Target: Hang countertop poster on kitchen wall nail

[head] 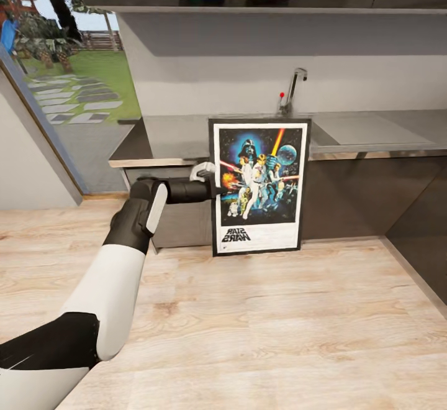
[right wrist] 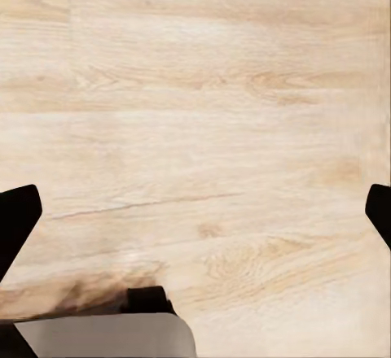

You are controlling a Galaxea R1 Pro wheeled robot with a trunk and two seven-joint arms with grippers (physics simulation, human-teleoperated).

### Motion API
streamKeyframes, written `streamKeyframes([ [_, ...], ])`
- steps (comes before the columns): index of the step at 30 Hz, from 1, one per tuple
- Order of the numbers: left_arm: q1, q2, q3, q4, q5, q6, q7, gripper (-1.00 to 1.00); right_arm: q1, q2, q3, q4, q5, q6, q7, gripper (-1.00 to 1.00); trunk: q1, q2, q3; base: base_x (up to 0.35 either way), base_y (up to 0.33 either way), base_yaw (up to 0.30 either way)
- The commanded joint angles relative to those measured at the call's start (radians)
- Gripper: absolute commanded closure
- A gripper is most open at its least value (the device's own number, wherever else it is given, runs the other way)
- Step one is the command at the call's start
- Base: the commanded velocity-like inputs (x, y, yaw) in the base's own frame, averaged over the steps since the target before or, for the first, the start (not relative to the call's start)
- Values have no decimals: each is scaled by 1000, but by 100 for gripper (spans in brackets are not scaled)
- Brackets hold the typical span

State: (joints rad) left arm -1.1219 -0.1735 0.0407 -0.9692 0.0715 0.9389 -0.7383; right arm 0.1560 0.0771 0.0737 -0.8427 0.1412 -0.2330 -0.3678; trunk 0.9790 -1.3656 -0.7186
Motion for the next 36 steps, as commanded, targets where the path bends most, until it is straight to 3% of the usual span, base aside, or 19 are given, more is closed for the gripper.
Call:
streamKeyframes([
  [1,3,-1,1,-1,11,26,28,100,-19,8,17,-7,13,16,-32,-100,0,0,-1,0,0,0],
  [5,8,-1,-9,-31,12,48,125,100,-80,22,78,-17,20,39,-71,-100,0,0,-1,0,0,0],
  [10,10,-1,-10,-50,12,53,171,100,-127,47,121,-19,21,52,-145,-100,0,0,-1,0,0,0],
  [13,11,-1,-9,-52,11,54,181,100,-167,54,215,-19,19,112,-226,-100,0,0,-1,0,0,0],
  [14,11,-1,-9,-52,11,55,185,100,-199,57,267,-20,17,149,-284,-100,0,0,-1,0,0,0],
  [20,15,-1,-9,-41,11,57,189,100,-286,79,343,-22,14,184,-376,-100,0,0,-1,0,0,0],
  [24,39,-1,-11,-27,15,58,189,100,-326,86,360,-22,14,188,-388,-100,0,0,-1,0,0,0],
  [30,58,-1,-11,-24,71,56,219,100,-387,97,368,-22,13,193,-392,-100,0,0,-1,0,0,0],
  [32,62,-1,-12,-24,79,55,265,100,-397,97,369,-21,12,196,-391,-100,0,0,-1,0,0,0],
  [33,66,-1,-15,-24,95,54,326,100,-403,97,371,-21,12,198,-391,-100,0,0,-1,0,0,0],
  [36,72,-1,-19,-25,155,52,424,100,-408,97,372,-20,11,199,-390,-100,0,0,-1,0,0,0],
])
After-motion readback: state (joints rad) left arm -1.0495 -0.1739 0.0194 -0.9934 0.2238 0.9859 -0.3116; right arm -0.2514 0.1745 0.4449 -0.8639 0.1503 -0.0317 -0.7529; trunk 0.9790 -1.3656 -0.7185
